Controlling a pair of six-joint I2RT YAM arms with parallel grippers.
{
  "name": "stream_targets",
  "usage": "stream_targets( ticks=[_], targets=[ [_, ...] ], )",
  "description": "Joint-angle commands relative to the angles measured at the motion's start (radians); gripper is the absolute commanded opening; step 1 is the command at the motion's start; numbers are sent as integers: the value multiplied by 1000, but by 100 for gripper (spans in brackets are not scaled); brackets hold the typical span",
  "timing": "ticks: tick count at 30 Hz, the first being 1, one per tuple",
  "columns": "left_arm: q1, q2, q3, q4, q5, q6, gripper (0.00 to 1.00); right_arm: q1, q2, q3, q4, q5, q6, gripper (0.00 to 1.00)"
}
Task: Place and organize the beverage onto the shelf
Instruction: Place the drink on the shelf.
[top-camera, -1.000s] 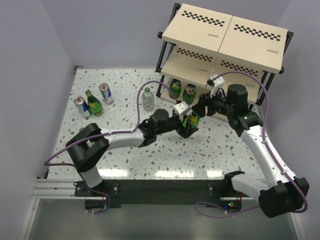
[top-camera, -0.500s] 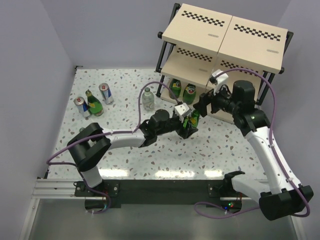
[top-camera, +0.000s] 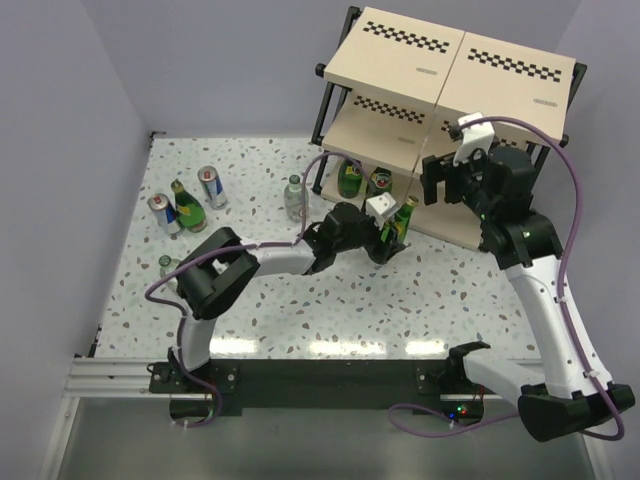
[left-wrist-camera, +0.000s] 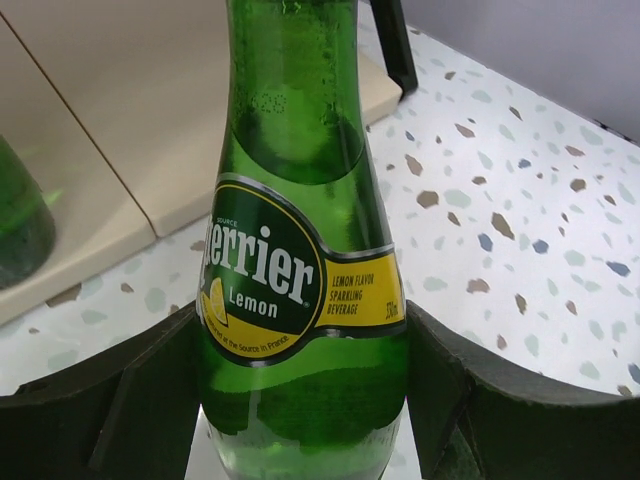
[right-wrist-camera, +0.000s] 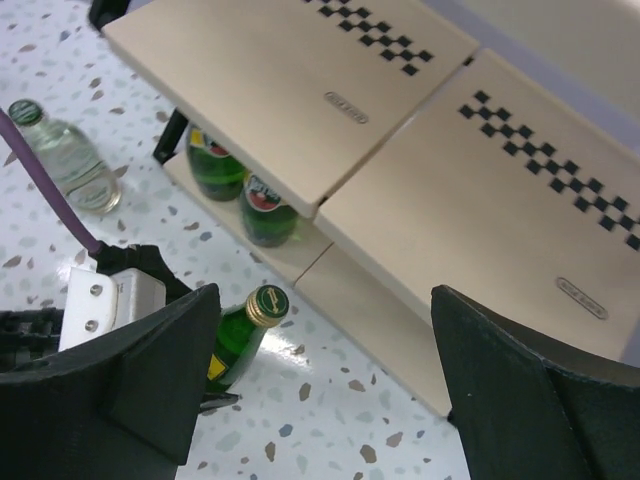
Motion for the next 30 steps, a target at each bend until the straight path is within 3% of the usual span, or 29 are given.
stream_targets(
  ticks=[1,5,11,30],
  targets=[
    [17,17,164,124,22,-4,0,-4,11,72,10,189,56,89],
    [19,91,263,78,-4,-5,0,-4,20,145,-19,236,96,93],
    [19,158,366,3,-39,-12,0,-2,36,221,-82,153,128,96],
    [19,312,646,-159,-154,-18,0,-2,39,268,-142,44,144,99]
  ],
)
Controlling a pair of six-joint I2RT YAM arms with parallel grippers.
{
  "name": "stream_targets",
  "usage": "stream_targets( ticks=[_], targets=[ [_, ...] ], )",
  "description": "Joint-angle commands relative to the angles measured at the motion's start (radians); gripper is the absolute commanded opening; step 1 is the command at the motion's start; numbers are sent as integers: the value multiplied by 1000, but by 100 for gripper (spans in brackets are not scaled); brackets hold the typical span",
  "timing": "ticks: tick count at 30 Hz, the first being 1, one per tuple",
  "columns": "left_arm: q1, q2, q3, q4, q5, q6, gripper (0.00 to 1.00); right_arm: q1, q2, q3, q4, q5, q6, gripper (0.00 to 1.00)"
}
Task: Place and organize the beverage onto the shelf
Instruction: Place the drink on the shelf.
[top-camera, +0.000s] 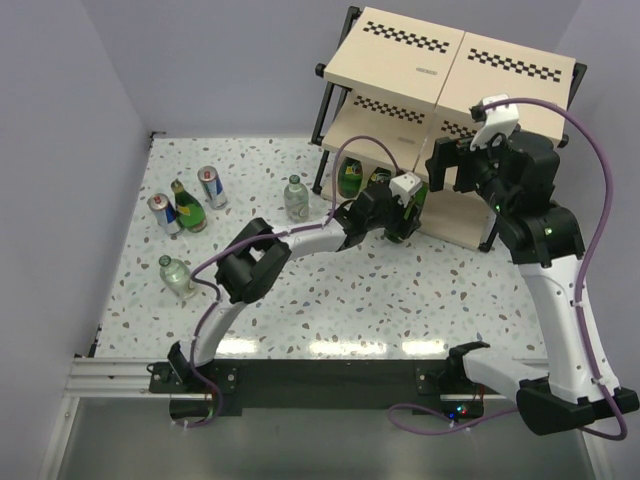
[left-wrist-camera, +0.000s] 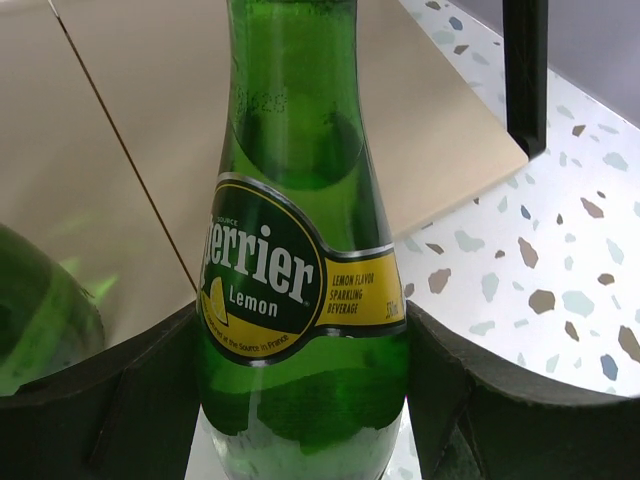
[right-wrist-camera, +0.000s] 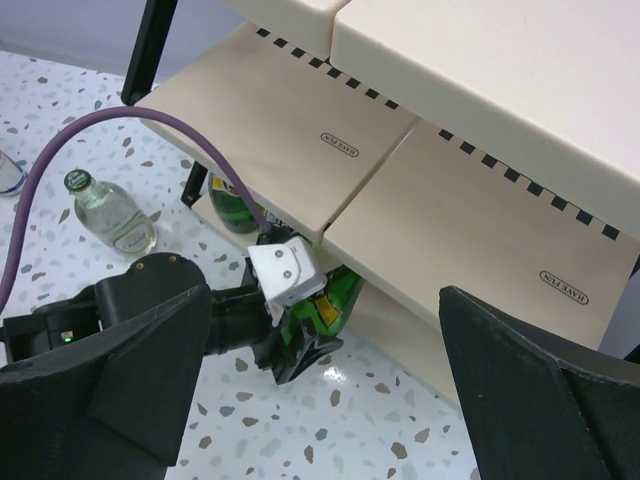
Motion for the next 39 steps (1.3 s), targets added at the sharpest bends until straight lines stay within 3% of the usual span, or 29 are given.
stream_targets(
  ticks=[1,39],
  targets=[
    [-1,-21,118,124,-35,-17,0,-1,1,51,-14,-22,12,99],
    [-1,81,160,455,-79,59,0,-3,-2,28,-2,-19,13,99]
  ],
)
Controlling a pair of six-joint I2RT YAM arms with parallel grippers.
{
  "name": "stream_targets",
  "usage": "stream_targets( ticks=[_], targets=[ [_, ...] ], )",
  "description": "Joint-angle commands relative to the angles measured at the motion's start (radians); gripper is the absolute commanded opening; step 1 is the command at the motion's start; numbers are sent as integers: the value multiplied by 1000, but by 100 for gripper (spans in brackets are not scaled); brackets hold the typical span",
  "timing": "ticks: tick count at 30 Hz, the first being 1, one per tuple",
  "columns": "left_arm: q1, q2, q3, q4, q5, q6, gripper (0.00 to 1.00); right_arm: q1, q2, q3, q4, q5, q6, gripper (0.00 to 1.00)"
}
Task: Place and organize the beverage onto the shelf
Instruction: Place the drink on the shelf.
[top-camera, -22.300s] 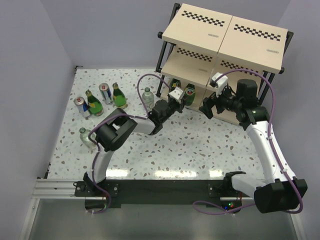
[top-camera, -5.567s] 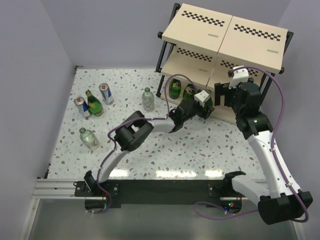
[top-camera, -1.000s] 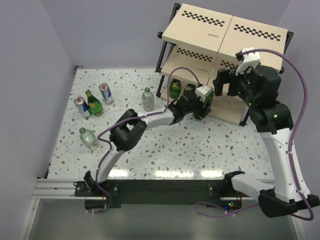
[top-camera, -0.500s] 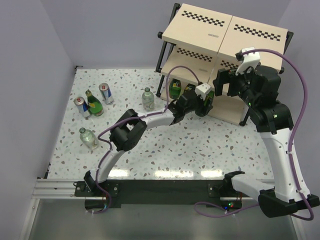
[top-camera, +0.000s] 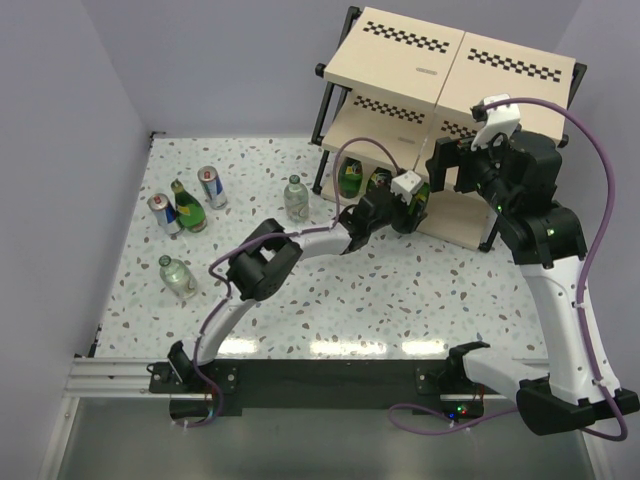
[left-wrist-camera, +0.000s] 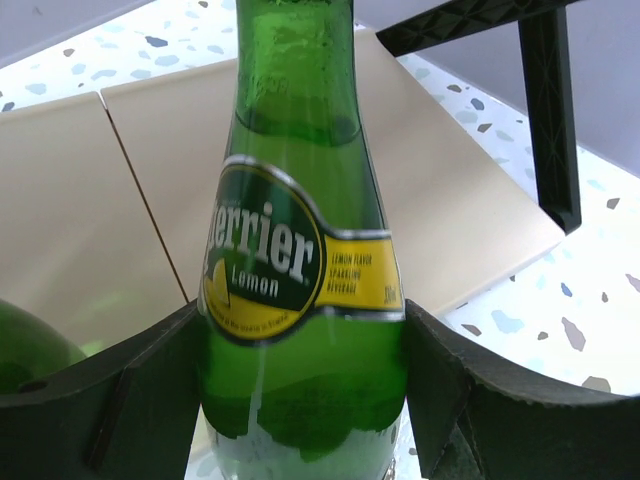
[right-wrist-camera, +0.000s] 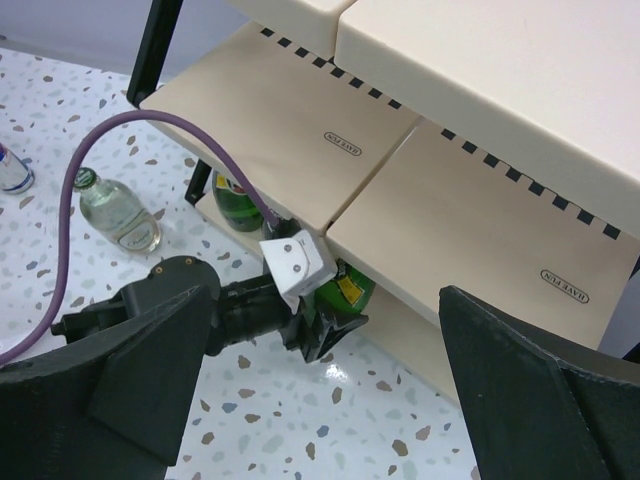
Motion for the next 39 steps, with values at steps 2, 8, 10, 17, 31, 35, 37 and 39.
stream_targets(
  ticks=[2,8,10,17,31,35,37,39],
  targets=[
    [2,-16,103,257,-14,34,0,-1,-1,5,20,-10,10,99],
    [2,-11,100,291,-10,34,0,-1,-1,-2,23,-9,10,99],
    [2,-22,92,293,-8,34,0,-3,1,-4,26,-9,9,99],
    [2,-60,26,363,6,30,0,-1,1,-5,25,-10,12,99],
    [2,15,86,420,10,43,0,0,4,-16,32,-7,7,99],
    [3,38,107,420,15,43,0,-3,7,-16,32,-7,7,99],
    [5,55,120,423,18,42,0,-1,8,-16,32,-9,5,99],
    [5,68,129,426,18,36,0,-1,7,-18,32,-7,5,99]
  ],
)
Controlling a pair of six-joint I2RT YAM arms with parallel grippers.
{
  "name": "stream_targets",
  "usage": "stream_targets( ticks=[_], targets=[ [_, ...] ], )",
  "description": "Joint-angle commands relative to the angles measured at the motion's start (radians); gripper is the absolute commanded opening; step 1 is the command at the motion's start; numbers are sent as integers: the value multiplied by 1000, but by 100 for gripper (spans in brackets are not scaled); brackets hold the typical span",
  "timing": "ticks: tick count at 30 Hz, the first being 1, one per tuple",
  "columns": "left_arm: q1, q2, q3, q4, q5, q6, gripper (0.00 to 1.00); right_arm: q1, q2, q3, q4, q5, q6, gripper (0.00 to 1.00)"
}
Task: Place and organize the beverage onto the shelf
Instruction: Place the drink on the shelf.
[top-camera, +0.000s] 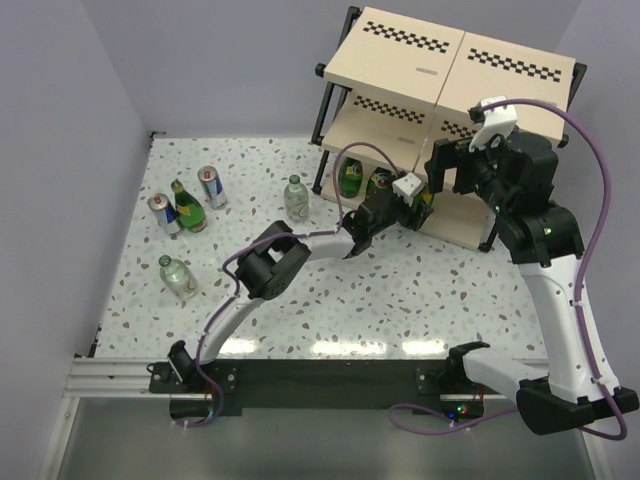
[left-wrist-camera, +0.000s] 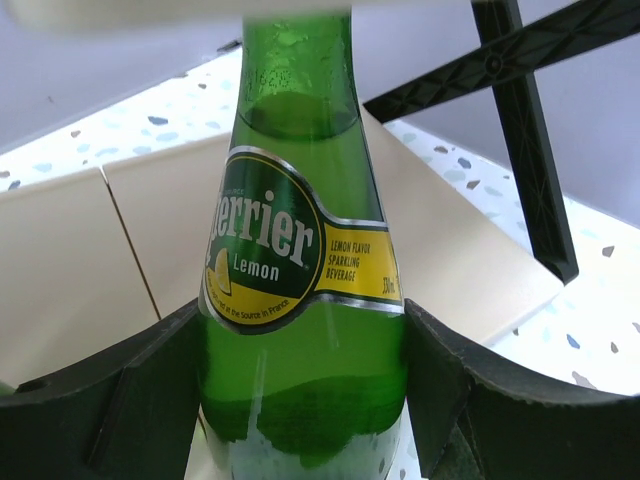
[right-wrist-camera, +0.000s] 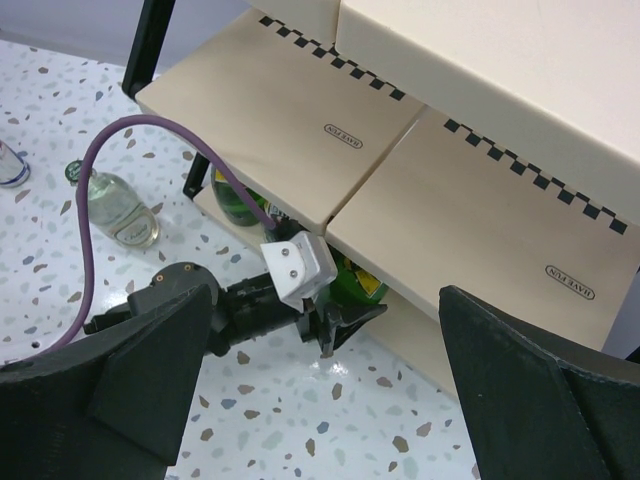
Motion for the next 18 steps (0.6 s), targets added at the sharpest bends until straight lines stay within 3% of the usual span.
stream_targets(
  ticks=[1,18],
  targets=[
    [8,-18,93,217,5,8,0,-1,9,1,27,-9,6,99],
    [7,20,40,288,-9,-36,0,0,6,-10,29,-11,3,99]
  ],
)
